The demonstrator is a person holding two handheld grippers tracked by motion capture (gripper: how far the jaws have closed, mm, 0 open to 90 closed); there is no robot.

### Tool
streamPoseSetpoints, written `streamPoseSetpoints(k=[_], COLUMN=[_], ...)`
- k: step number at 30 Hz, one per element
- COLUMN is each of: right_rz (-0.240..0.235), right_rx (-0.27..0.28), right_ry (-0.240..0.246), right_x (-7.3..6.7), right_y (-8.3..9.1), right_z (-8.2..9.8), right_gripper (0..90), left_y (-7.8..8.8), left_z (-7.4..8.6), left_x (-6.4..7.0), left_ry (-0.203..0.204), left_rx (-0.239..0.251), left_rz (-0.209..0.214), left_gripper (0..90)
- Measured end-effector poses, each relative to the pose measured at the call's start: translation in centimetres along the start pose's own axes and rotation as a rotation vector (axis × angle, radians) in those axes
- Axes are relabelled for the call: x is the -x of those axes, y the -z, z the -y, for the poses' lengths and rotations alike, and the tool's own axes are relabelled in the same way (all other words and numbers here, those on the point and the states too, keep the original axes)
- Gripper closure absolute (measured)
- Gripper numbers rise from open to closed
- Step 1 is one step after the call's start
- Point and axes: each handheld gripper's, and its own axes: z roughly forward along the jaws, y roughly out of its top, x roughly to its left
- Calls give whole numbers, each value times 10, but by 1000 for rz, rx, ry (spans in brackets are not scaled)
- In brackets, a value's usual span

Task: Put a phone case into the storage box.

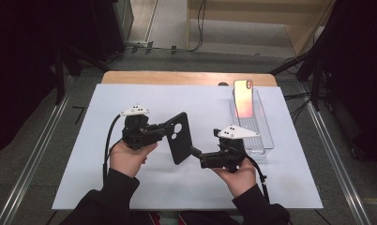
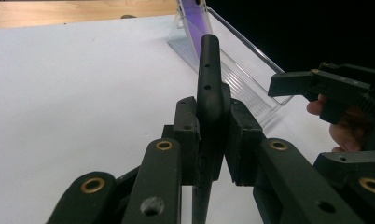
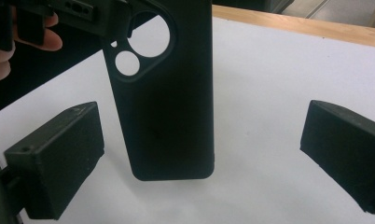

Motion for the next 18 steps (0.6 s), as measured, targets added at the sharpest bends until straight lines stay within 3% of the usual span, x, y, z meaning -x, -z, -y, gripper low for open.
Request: streamPoseSetpoints(k=[12, 18], right_rz=[-16, -18], right_rx=[-15, -21], right_ry=[-49, -31], right_x=[-6, -11], right_y=[-12, -20], right_z=[-6, -9], right_gripper=[0, 0], left_y=[-3, -3], left_z=[1, 2], left_x=[3, 4], left_ry=[2, 11], left_rx=[-13, -4], left_rz=[8, 13], left_gripper=[769, 769])
